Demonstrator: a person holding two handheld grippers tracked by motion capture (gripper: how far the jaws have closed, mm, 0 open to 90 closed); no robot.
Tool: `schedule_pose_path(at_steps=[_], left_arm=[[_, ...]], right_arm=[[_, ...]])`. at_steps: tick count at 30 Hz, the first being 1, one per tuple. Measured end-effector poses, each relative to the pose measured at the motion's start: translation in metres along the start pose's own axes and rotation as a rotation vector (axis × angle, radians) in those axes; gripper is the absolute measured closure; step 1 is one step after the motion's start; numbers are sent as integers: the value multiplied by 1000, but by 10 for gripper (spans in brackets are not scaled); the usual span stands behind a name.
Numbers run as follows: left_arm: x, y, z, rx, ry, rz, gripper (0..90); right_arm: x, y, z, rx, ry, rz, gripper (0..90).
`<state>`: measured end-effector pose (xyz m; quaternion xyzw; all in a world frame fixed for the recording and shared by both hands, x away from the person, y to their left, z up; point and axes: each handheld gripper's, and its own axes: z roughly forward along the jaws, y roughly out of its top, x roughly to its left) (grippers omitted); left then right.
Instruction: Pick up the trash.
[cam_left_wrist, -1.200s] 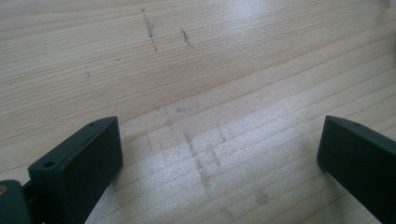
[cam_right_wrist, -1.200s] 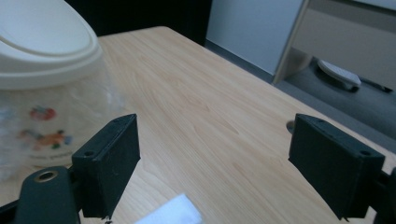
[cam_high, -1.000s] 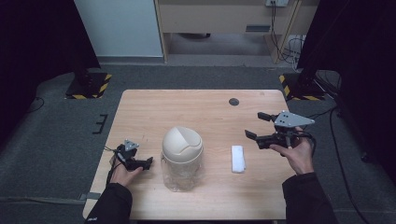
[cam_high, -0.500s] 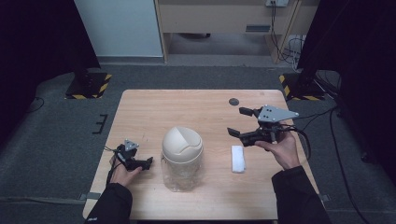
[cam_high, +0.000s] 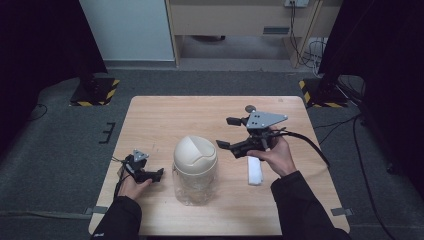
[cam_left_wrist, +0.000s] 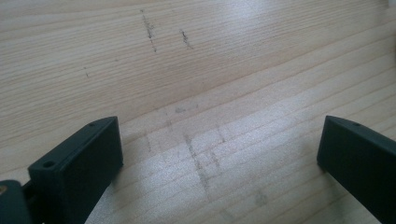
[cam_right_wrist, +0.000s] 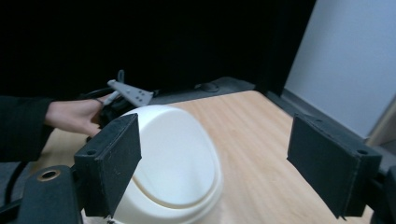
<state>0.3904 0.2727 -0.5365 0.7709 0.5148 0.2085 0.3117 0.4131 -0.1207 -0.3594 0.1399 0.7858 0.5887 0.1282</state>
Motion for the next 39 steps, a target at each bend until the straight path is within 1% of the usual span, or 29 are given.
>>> schedule_pose_path(at_steps=[1, 2, 3, 5, 6, 8, 9, 10, 11, 12, 13, 14, 17, 18, 22, 29, 39], left_arm=[[0, 0, 0, 0, 0, 0, 0], [0, 0, 0, 0, 0, 0, 0], [0, 0, 0, 0, 0, 0, 0], [0, 0, 0, 0, 0, 0, 0], [0, 0, 0, 0, 0, 0, 0], [0, 0, 0, 0, 0, 0, 0], [0, 0, 0, 0, 0, 0, 0], [0, 0, 0, 0, 0, 0, 0], [0, 0, 0, 0, 0, 0, 0], [0, 0, 0, 0, 0, 0, 0], [0, 0, 0, 0, 0, 0, 0], [0, 0, 0, 0, 0, 0, 0], [0, 0, 0, 0, 0, 0, 0], [0, 0, 0, 0, 0, 0, 0], [0, 0, 0, 0, 0, 0, 0], [0, 0, 0, 0, 0, 0, 0], [0, 0, 0, 0, 0, 0, 0]], right_arm=[[0, 0, 0, 0, 0, 0, 177], [4, -4, 8, 17, 19, 3, 192], [6, -7, 11, 30, 29, 4, 196], [7, -9, 14, 41, 34, 3, 200], [12, -14, 21, 66, 53, 5, 207], [17, -20, 26, 91, 76, 6, 208], [17, -20, 26, 91, 76, 6, 208], [19, -22, 28, 103, 85, 6, 207], [23, -27, 31, 125, 102, 3, 207], [24, -30, 33, 131, 109, 6, 208], [24, -30, 33, 131, 109, 6, 208], [27, -35, 35, 143, 120, 13, 207], [28, -39, 38, 155, 128, 20, 207], [29, -42, 40, 171, 129, 16, 206], [30, -44, 42, 174, 134, 20, 203], [32, -47, 47, 185, 152, 40, 203], [34, -50, 54, 173, 167, 73, 195]])
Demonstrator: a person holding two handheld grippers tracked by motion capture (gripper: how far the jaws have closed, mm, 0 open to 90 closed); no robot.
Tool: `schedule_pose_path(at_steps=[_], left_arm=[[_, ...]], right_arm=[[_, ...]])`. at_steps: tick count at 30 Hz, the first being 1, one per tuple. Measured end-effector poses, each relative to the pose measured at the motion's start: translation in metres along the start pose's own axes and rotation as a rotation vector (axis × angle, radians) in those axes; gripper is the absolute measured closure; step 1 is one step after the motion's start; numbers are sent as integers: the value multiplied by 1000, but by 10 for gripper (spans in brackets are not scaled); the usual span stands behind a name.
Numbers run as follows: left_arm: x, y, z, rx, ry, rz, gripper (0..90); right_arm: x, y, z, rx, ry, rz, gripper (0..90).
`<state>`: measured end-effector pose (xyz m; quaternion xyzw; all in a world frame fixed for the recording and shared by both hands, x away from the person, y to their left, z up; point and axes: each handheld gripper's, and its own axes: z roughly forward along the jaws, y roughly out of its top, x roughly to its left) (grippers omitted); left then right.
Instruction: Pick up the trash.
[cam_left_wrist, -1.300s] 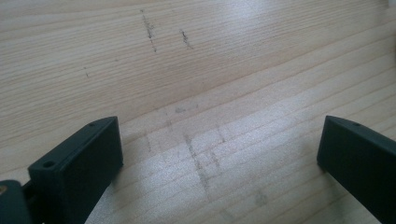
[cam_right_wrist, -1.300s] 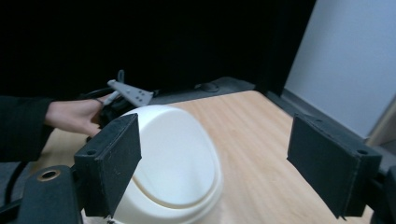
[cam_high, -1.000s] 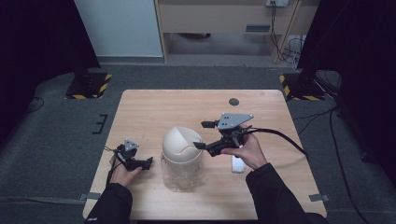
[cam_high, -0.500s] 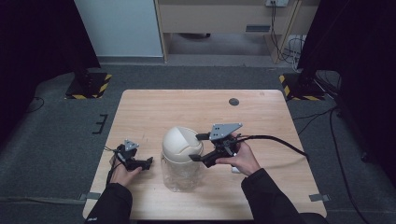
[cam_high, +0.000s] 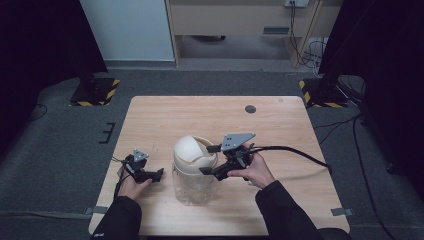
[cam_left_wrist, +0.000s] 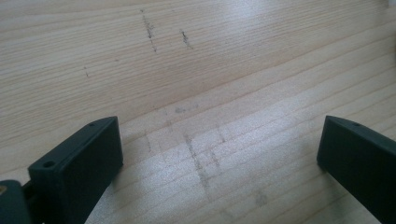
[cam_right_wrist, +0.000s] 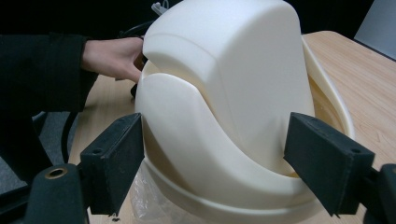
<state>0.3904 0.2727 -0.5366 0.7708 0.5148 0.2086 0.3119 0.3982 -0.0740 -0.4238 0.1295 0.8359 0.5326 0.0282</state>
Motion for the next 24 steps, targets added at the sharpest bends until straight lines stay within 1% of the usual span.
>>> schedule_pose_path(at_steps=[5, 6, 11, 12, 14, 15, 18, 19, 21, 24], left_arm=[[0, 0, 0, 0, 0, 0, 0], [0, 0, 0, 0, 0, 0, 0], [0, 0, 0, 0, 0, 0, 0], [0, 0, 0, 0, 0, 0, 0], [0, 0, 0, 0, 0, 0, 0], [0, 0, 0, 0, 0, 0, 0], [0, 0, 0, 0, 0, 0, 0], [0, 0, 0, 0, 0, 0, 0], [0, 0, 0, 0, 0, 0, 0], [0, 0, 0, 0, 0, 0, 0]], right_arm=[[0, -1, 2, -10, 4, 11, 177], [-1, -1, 4, -17, 9, 24, 170], [0, -1, 6, -30, 10, 44, 167], [1, 0, 5, -49, 5, 49, 182], [1, 0, 5, -58, 1, 49, 181], [2, 2, 3, -84, -13, 60, 175], [2, 5, 1, -116, -30, 85, 165], [2, 6, 1, -115, -36, 84, 155], [5, 10, 4, -94, -47, 60, 147], [10, 16, 9, -72, -48, 50, 134]])
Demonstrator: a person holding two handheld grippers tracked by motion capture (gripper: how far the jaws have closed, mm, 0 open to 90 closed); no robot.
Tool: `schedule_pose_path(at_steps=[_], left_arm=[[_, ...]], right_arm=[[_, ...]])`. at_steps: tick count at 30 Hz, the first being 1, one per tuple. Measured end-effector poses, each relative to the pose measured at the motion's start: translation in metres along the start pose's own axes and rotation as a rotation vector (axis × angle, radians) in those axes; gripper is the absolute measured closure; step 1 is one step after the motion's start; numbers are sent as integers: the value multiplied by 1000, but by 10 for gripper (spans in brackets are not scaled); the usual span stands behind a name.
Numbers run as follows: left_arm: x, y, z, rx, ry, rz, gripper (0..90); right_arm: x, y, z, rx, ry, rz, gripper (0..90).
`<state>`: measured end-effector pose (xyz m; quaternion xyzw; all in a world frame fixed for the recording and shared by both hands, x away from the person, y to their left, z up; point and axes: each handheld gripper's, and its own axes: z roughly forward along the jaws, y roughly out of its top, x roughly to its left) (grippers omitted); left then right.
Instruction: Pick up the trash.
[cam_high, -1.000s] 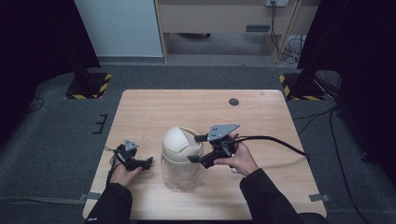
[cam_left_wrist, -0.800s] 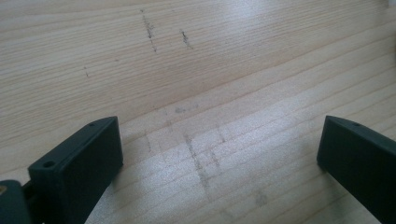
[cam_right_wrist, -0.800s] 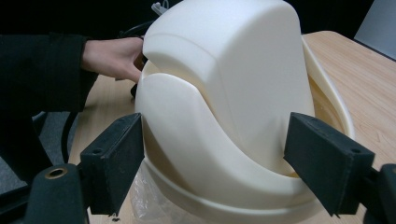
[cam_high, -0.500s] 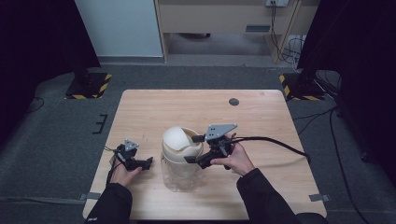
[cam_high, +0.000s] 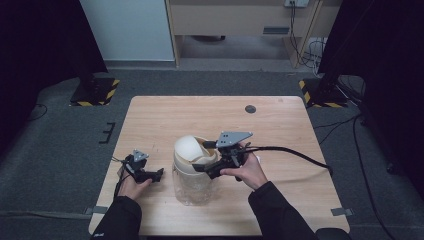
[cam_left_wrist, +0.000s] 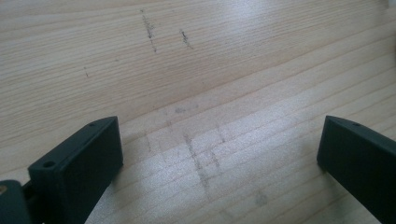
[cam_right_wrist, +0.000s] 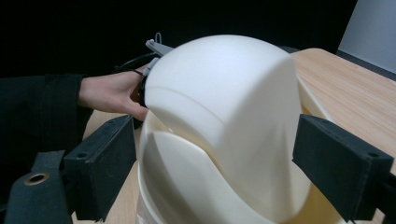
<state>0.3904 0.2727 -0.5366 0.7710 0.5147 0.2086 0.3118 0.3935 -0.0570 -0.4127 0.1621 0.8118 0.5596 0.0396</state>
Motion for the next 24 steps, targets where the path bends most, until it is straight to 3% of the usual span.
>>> schedule_pose_path(at_steps=[5, 9, 24], left_arm=[[0, 0, 0, 1, 0, 1, 0], [0, 0, 0, 0, 0, 0, 0], [0, 0, 0, 0, 0, 0, 0]], right_arm=[[4, 6, 10, 27, -32, -12, 122], [3, 8, 12, 4, -41, 31, 126], [0, 19, -4, -8, -66, 18, 154]])
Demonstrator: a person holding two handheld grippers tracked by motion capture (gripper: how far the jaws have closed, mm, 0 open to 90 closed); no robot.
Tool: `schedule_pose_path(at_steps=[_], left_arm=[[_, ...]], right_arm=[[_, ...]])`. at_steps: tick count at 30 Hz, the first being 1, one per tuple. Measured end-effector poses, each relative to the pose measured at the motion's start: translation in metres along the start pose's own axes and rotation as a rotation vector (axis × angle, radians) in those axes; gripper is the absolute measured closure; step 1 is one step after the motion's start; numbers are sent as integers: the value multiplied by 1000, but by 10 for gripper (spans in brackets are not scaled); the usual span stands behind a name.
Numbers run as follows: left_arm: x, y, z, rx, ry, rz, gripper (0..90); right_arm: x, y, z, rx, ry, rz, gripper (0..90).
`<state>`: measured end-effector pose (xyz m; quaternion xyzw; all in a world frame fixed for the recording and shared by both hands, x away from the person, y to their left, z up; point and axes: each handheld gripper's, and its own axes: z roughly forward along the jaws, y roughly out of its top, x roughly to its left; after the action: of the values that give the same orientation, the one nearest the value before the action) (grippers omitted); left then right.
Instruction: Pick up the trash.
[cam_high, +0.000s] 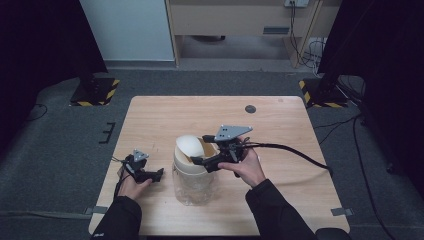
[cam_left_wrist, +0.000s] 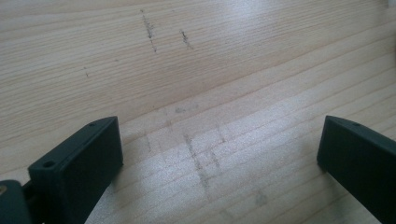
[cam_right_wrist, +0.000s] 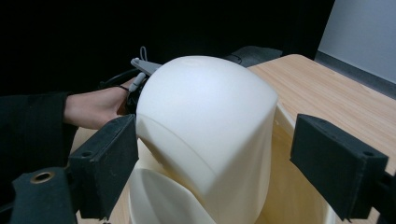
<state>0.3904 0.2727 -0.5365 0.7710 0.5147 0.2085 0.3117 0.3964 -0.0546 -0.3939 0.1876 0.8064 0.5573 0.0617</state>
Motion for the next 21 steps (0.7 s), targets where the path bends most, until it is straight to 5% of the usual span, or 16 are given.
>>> schedule_pose_path(at_steps=[12, 21], left_arm=[[0, 0, 0, 0, 0, 0, 0], [0, 0, 0, 0, 0, 0, 0]], right_arm=[[-4, 6, -8, -2, -17, -9, 164], [-18, 5, -43, -105, -90, 18, 196]])
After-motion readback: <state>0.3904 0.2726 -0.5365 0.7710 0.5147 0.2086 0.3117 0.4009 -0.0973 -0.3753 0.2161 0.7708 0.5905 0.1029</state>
